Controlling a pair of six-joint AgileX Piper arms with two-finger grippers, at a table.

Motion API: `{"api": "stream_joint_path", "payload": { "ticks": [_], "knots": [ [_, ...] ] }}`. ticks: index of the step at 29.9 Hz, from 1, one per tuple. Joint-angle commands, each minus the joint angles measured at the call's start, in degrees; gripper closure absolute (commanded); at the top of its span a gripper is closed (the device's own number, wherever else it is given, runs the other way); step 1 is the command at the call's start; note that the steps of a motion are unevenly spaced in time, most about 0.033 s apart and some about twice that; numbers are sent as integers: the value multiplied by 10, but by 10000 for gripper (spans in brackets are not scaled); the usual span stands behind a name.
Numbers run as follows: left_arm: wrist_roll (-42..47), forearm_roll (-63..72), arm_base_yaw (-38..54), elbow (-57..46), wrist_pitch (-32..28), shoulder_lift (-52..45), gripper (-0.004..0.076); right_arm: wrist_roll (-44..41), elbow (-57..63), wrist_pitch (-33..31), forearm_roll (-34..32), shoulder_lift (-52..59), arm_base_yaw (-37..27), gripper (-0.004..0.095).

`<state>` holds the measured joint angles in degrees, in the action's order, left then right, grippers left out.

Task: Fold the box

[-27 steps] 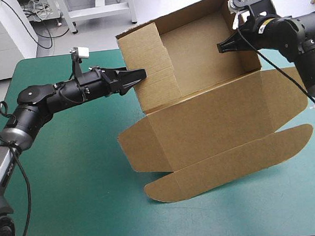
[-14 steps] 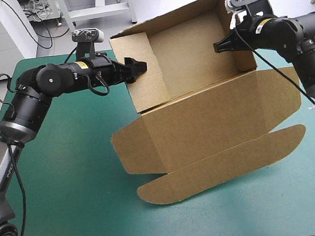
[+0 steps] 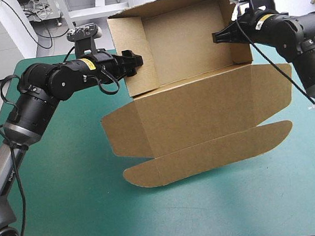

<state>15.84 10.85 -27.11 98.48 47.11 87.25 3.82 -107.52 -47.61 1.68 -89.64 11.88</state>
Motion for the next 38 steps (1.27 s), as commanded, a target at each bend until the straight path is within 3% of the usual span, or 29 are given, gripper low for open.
{"api": "stream_joint_path", "payload": {
  "ticks": [1,17,25,31,38],
  "knots": [
    [23,-23,-4,19,-35,-17,197,-18,-16,60,13,14,0,922],
    [65,-109,-31,44,-54,13,349,-47,-16,96,-25,-18,35,922],
    [61,-103,-31,44,-57,26,597,-47,-16,101,-9,-23,35,924],
    [49,-103,-31,44,-54,34,727,-38,-16,52,-11,-29,35,924],
    [21,-104,-31,44,-7,56,731,-31,-16,-60,-11,-56,35,924]
  ]
}}
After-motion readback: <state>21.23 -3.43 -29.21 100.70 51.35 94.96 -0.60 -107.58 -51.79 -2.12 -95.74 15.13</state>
